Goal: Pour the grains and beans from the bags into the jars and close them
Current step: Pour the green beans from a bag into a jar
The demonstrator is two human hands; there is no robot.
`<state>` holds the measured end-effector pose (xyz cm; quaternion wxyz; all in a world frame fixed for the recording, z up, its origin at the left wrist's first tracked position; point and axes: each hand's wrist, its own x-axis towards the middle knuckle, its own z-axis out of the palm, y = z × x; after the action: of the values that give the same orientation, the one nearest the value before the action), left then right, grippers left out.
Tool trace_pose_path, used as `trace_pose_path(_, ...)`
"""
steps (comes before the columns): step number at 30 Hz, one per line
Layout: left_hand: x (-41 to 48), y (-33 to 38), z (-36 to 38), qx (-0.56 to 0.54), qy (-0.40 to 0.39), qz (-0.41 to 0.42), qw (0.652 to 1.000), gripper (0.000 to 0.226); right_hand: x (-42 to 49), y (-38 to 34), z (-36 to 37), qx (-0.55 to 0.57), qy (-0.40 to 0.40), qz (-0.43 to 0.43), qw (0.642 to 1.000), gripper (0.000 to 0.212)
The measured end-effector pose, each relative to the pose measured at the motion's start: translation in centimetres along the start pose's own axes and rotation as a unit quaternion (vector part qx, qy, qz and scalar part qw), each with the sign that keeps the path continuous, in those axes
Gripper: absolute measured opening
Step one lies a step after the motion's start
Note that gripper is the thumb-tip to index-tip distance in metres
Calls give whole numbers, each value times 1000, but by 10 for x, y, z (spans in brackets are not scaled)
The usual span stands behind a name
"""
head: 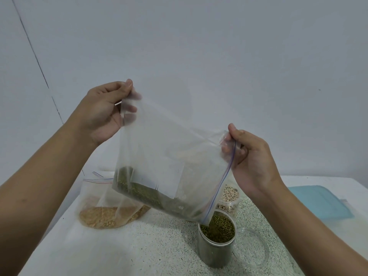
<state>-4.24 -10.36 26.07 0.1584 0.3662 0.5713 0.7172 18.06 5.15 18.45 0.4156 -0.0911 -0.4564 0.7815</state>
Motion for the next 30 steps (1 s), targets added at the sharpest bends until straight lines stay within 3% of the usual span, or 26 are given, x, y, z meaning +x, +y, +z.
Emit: trace_pose_path(30,12,-1,-1,3,-8,-5,1000,27,17,7,0,-7,27,-18,999,22)
